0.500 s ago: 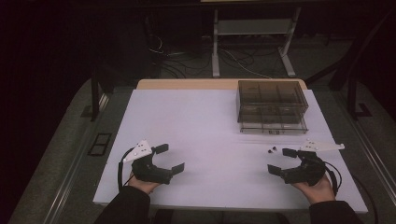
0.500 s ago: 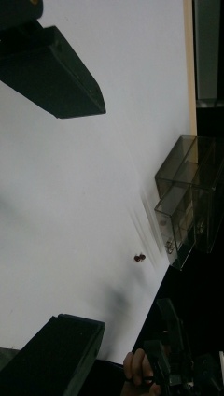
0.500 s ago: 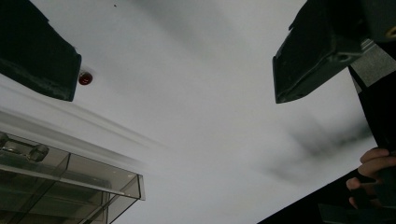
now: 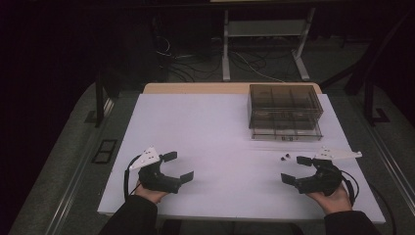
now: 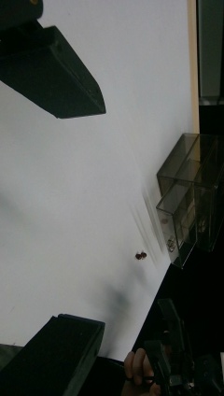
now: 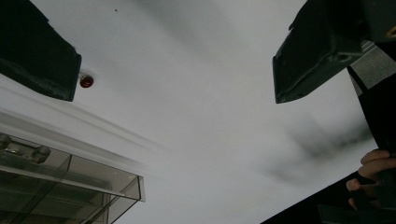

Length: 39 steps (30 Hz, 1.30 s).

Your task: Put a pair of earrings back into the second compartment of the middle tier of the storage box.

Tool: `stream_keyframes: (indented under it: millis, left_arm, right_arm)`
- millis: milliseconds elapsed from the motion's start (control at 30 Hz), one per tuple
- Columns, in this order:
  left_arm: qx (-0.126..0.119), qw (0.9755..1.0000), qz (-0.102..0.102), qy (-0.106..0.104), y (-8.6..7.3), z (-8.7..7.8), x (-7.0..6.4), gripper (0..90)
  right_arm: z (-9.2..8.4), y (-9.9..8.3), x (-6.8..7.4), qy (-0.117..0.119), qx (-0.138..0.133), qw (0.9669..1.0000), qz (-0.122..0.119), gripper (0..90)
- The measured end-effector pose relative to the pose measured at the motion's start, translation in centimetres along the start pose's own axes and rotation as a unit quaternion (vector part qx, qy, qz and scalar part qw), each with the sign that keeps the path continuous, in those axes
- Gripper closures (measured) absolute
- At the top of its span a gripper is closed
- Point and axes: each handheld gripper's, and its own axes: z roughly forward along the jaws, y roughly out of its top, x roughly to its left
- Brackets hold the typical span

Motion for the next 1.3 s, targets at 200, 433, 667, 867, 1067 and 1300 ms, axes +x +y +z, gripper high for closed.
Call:
stream_keyframes:
  millis: [200,433,667,867,1067,1300]
  left_arm:
    - [0.000,1.0000,-0.003,0.001,-0.1,0.0,0.0,0.0]
    - [-0.003,0.9999,-0.009,0.005,-0.2,-0.3,0.1,0.0]
    - [-0.004,0.9999,-0.015,0.005,-0.2,-0.3,0.1,0.0]
    - [0.000,0.9999,-0.013,0.003,-0.2,-0.2,0.2,0.0]
    - [0.000,0.9999,-0.015,0.002,-0.2,-0.2,0.2,0.0]
    - [-0.002,0.9999,-0.017,0.001,-0.2,-0.2,0.2,0.0]
  right_arm:
    - [-0.5,0.0,0.0,-0.003,0.003,1.0000,0.002,0.7]
    - [-1.6,0.7,-0.3,0.001,0.012,0.9999,0.002,0.7]
    - [-2.1,1.6,-1.0,-0.003,0.032,0.9995,-0.004,0.7]
    - [-2.0,2.6,-1.5,-0.006,0.042,0.9990,-0.014,0.7]
    - [-1.5,3.5,-2.0,-0.004,0.056,0.9982,-0.018,0.7]
    - [-0.9,4.3,-2.5,-0.004,0.072,0.9971,-0.025,0.7]
